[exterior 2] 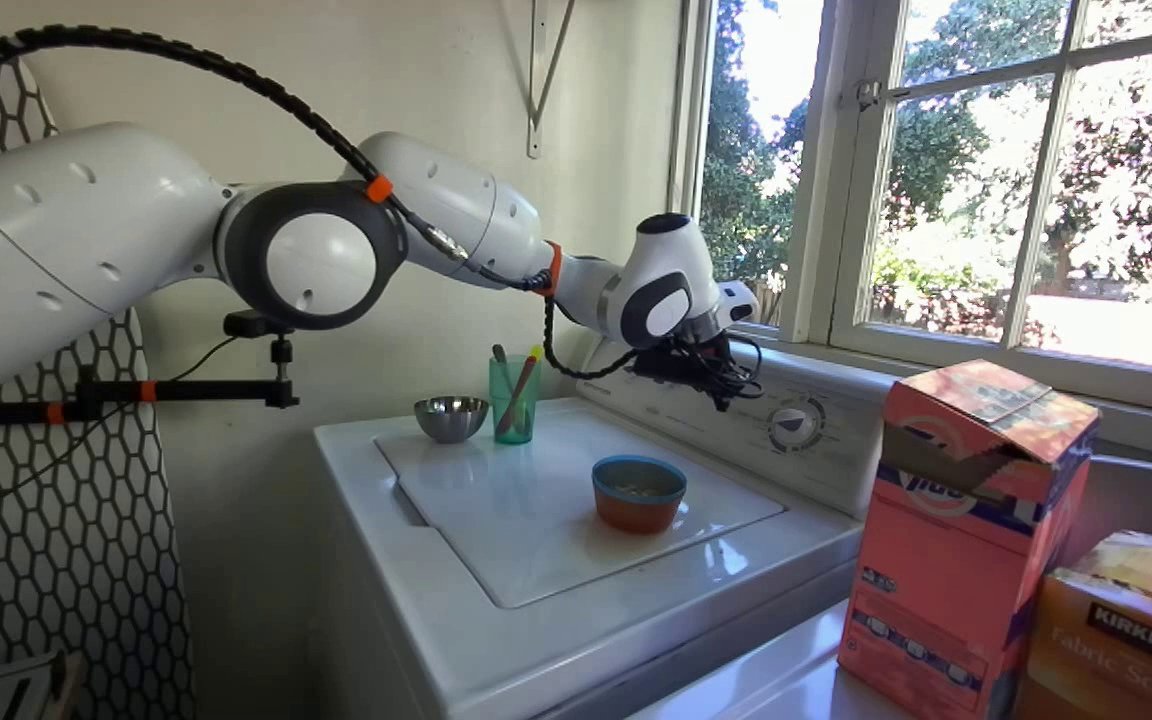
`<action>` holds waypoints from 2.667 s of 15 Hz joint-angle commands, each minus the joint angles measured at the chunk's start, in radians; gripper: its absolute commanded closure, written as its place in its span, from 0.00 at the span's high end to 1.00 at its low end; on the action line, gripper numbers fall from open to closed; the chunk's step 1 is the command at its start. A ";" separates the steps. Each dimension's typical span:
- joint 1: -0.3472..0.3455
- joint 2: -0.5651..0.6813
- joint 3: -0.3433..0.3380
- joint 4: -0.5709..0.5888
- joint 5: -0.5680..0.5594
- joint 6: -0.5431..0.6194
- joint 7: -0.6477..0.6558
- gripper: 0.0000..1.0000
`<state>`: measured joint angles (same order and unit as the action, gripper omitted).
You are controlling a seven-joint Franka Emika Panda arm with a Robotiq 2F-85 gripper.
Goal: Press the switch on the stove.
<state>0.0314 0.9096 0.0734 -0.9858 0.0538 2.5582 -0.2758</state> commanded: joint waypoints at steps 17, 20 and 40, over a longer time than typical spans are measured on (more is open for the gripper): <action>0.032 0.090 0.034 0.232 -0.004 -0.185 -0.029 0.00; 0.057 0.049 0.029 0.215 -0.019 -0.180 -0.041 0.00; 0.126 0.084 -0.163 0.212 -0.104 -0.207 0.022 0.00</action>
<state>0.1550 0.9719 -0.0723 -0.7954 -0.0410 2.3708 -0.2788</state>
